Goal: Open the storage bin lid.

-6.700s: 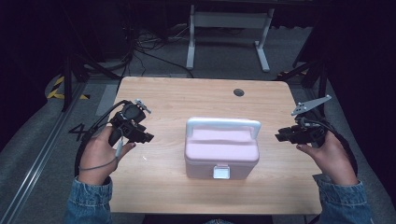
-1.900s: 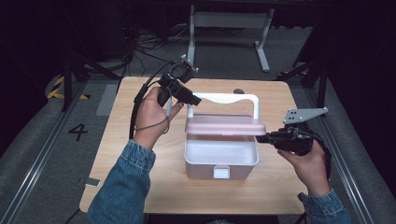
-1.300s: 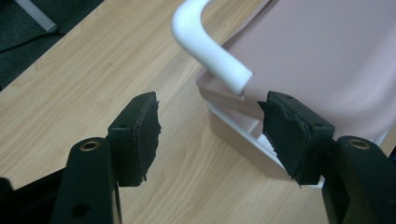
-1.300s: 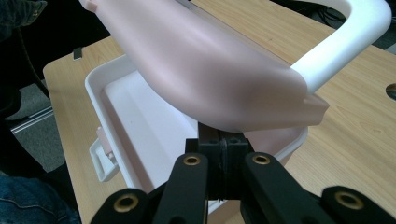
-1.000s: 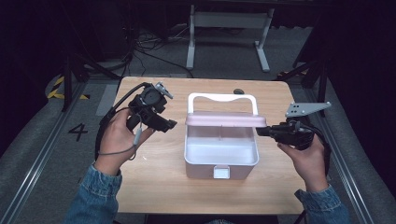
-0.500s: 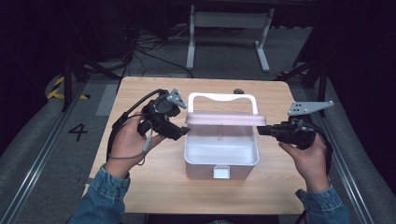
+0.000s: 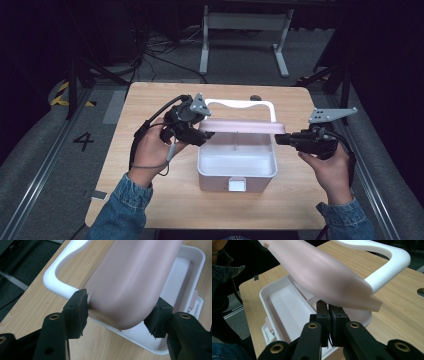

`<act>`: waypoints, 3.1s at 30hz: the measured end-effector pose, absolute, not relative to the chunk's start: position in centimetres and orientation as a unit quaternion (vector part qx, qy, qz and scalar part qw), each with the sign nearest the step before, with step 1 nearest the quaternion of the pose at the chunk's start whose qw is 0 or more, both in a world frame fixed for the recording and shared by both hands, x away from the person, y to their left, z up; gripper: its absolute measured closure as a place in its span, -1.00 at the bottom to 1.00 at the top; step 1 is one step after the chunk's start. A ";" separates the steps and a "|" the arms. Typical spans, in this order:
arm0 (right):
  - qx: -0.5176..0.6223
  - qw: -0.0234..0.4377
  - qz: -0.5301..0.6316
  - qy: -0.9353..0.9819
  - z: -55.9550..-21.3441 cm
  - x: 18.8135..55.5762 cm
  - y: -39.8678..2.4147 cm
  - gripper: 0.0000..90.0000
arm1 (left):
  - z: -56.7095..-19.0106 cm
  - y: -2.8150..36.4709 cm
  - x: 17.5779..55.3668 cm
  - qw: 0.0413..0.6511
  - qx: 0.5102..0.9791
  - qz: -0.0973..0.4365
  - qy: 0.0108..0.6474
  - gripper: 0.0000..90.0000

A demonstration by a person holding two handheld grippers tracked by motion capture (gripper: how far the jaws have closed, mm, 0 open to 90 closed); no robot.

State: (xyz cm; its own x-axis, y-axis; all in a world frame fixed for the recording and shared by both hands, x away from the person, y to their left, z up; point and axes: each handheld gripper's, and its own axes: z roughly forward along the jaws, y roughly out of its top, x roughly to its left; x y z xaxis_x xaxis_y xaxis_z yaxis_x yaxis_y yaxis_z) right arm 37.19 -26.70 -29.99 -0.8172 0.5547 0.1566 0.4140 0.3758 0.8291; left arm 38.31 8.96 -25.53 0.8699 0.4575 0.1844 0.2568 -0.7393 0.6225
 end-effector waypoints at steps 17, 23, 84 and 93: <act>0.307 0.078 0.481 0.817 -30.0 36.5 -28.0 0.84 | -24.3 9.1 40.2 0.321 0.903 0.166 0.232 0.16; 0.315 0.080 0.481 0.814 -30.1 36.3 -28.6 0.83 | -23.8 9.0 41.2 0.321 0.900 0.165 0.244 0.22; 0.350 0.090 0.479 0.800 -31.0 36.7 -30.7 0.54 | -26.4 6.8 51.9 0.318 0.862 0.158 0.362 0.13; 0.357 0.090 0.478 0.797 -31.3 36.9 -31.0 0.50 | -27.5 6.8 53.9 0.322 0.859 0.132 0.376 0.07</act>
